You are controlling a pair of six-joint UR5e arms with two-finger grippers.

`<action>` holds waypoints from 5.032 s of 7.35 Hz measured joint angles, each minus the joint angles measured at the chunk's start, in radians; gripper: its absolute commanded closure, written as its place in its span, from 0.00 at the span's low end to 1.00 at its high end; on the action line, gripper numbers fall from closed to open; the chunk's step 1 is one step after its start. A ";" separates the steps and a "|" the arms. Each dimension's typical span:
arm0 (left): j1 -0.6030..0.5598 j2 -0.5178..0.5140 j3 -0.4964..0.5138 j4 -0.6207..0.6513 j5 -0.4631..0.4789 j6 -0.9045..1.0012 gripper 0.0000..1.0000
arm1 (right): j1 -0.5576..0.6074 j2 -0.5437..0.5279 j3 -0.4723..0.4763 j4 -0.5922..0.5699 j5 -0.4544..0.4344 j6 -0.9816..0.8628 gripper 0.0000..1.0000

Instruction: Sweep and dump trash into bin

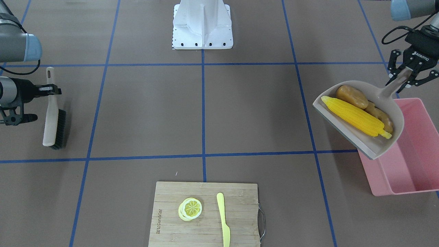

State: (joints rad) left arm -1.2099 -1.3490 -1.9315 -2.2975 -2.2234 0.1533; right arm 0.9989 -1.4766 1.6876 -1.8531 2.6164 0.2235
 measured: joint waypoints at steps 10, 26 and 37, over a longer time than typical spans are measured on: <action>-0.296 -0.098 -0.045 0.880 0.034 0.364 0.97 | -0.008 0.052 -0.025 0.001 -0.019 0.004 0.00; -0.298 -0.428 0.023 1.397 0.385 0.772 0.97 | 0.552 -0.004 -0.026 0.165 -0.310 0.133 0.00; -0.096 -0.463 -0.016 0.896 0.016 0.789 0.94 | 0.557 -0.105 -0.006 0.289 -0.260 0.189 0.00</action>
State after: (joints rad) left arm -1.3062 -1.8116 -1.9471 -1.4012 -2.2073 0.9428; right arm 1.5555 -1.5819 1.6820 -1.5639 2.3561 0.4127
